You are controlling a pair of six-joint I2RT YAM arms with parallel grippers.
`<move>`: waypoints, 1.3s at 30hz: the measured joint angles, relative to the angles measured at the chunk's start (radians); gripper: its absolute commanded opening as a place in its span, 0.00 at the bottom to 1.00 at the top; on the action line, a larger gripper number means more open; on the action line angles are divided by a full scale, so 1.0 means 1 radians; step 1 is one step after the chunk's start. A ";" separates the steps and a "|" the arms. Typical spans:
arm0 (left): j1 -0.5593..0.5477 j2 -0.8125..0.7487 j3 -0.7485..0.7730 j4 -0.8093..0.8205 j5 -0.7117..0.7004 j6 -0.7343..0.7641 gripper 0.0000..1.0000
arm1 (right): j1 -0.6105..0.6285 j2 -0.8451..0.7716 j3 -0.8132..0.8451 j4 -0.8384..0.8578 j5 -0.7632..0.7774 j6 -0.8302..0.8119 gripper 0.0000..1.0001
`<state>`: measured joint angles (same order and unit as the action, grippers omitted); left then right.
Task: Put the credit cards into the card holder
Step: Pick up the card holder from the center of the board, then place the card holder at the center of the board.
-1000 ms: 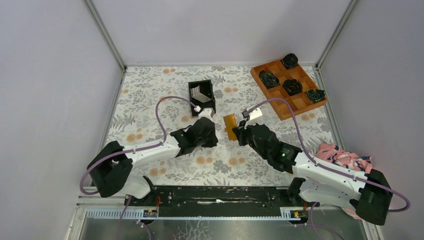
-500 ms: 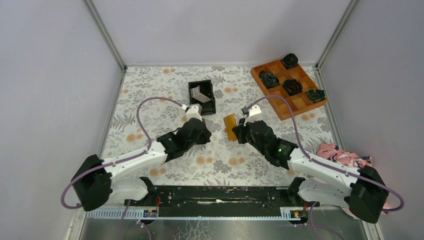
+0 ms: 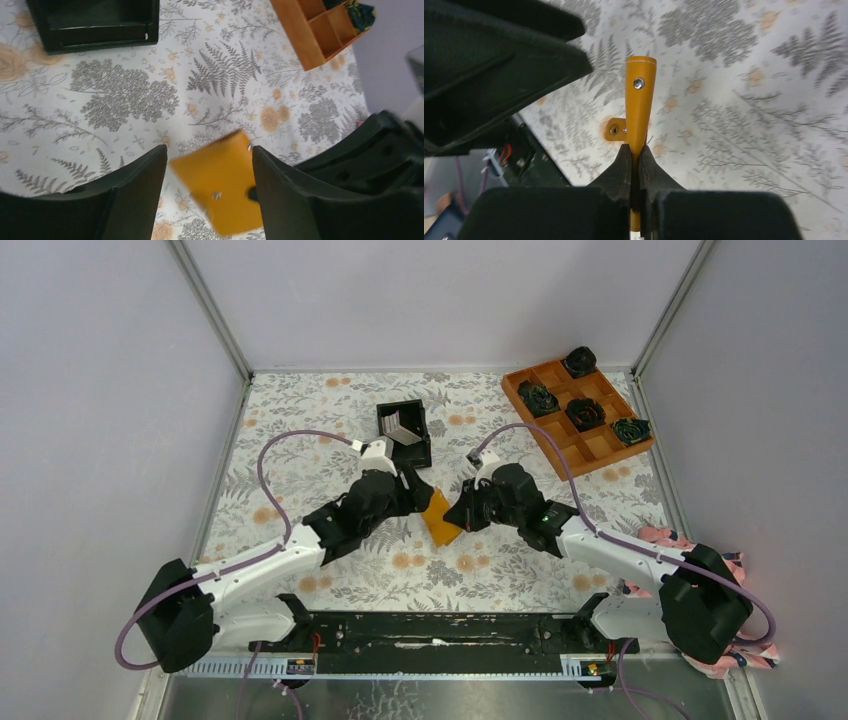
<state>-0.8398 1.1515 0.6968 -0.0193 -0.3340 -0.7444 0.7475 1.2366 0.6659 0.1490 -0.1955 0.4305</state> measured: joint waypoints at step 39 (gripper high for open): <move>0.208 0.064 -0.246 0.262 0.404 -0.061 0.45 | -0.050 0.464 0.018 0.280 -0.420 0.120 0.37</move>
<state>-0.6319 1.2156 0.4503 0.2432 0.0704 -0.8055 0.6971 1.7008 0.6834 0.4294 -0.6159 0.5507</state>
